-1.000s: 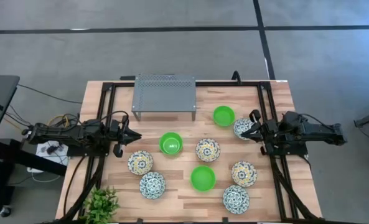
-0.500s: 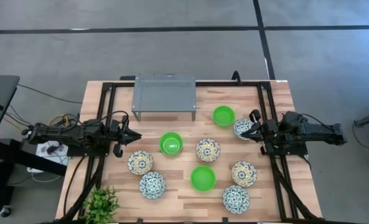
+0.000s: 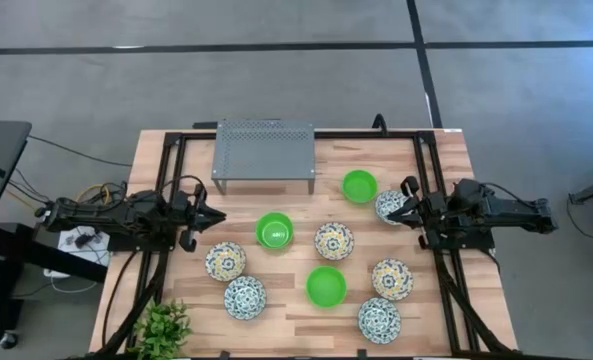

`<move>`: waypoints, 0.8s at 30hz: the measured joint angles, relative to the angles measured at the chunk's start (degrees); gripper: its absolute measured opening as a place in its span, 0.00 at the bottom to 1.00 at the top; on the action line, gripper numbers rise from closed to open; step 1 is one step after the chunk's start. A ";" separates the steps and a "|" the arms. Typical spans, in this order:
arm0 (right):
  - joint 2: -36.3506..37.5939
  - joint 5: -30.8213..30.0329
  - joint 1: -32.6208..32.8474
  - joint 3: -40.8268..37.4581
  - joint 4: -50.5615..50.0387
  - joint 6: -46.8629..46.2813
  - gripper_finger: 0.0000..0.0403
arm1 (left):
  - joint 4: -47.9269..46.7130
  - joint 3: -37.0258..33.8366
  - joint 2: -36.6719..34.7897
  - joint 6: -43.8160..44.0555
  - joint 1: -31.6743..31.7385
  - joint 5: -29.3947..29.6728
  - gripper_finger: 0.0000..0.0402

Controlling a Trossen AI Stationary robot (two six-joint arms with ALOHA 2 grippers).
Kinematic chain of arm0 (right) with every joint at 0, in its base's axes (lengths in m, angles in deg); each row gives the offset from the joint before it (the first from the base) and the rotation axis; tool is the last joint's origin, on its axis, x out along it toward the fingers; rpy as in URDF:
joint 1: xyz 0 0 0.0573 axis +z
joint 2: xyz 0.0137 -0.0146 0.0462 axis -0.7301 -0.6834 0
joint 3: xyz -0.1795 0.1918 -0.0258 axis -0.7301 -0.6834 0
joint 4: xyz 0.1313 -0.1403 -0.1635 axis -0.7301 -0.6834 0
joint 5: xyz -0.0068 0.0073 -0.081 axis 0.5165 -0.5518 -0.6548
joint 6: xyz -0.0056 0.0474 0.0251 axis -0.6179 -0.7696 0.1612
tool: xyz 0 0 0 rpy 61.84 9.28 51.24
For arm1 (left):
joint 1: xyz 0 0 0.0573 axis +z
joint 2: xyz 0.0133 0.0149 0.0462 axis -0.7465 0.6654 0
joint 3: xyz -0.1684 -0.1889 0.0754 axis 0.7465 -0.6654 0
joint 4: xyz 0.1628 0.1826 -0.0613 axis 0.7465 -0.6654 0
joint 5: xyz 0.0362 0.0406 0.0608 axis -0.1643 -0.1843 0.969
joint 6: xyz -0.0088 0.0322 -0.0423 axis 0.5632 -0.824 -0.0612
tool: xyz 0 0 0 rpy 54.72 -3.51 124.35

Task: Pick & Place Mini bowls
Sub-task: Put the left yellow patterned bowl on the shelf

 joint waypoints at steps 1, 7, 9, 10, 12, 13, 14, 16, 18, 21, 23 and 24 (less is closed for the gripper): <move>0.00 0.00 0.00 0.00 0.01 0.00 0.04 | 1.56 0.00 0.00 0.00 -0.01 -0.02 0.11; 0.00 0.00 0.01 0.00 0.00 0.00 0.04 | 7.48 0.02 0.32 0.50 0.00 -1.28 0.11; 0.00 -0.01 0.01 0.00 -0.01 0.00 0.04 | 7.88 0.02 0.68 3.33 -0.02 -1.31 0.11; 0.02 0.00 -0.01 0.00 0.01 0.00 0.04 | 7.95 0.02 1.12 5.30 -0.02 -1.31 0.11; 0.00 0.00 -0.01 0.00 -0.01 0.00 0.04 | 7.80 0.02 2.44 7.69 -0.15 -1.39 0.11; 0.00 -0.01 -0.01 0.00 0.01 0.00 0.04 | 7.76 0.02 3.19 7.74 -0.33 -1.46 0.11; 0.00 0.00 0.00 0.00 0.00 0.00 0.04 | 7.79 0.02 4.01 7.68 -0.53 -1.51 0.11; 0.00 -0.01 -0.01 0.00 0.01 0.00 0.04 | 7.89 0.02 5.68 7.81 -1.01 -1.55 0.11; 0.00 0.00 -0.01 0.00 0.01 0.00 0.04 | 9.32 0.02 7.30 7.96 -1.77 -1.47 0.13; 0.00 -0.02 -0.01 0.00 0.01 0.00 0.04 | 14.39 0.02 9.26 7.52 -2.98 -1.60 0.18; 0.00 -0.01 0.00 0.00 0.00 0.00 0.04 | 18.21 0.07 10.45 7.32 -3.53 -1.55 0.21; 0.01 -0.01 -0.01 0.00 0.01 0.00 0.04 | 18.72 0.62 10.97 6.63 -3.66 -1.55 0.23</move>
